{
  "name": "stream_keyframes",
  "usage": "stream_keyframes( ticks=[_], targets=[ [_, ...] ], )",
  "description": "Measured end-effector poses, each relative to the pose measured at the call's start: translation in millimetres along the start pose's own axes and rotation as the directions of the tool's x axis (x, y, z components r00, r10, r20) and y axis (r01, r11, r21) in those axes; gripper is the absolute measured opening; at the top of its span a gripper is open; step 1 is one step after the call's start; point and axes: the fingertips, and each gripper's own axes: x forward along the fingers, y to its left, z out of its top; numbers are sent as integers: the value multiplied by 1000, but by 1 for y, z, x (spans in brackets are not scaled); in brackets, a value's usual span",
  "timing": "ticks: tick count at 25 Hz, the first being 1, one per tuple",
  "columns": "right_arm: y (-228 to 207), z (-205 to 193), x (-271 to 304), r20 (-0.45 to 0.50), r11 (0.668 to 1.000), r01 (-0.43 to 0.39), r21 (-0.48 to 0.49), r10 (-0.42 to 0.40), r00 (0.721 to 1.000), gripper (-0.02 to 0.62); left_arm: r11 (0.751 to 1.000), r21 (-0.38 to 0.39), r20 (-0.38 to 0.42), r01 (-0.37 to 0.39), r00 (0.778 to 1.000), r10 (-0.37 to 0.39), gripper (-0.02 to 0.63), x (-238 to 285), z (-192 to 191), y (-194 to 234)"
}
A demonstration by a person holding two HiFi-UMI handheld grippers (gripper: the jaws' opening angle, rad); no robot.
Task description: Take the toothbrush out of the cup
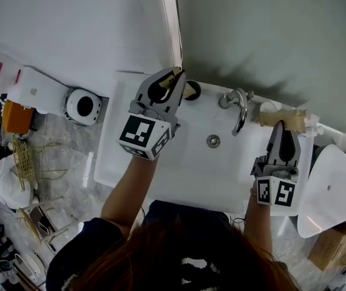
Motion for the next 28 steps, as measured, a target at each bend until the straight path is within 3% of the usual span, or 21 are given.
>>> stream_keyframes(
  ticks=[7,12,28],
  targets=[
    [13,25,-23,38,999,-33,-1,33,999,48,999,35,16,-14,1000,13,48,-45,18,-25],
    [22,34,-34,46,999,-51,-1,51,998,48,1000,16,11,-21,1000,20,48,-69,16,-34],
    [26,14,-47,-37,999,-40,-17,39,999,48,998,45,9,-43,999,42,48,-87,5,-38]
  ],
)
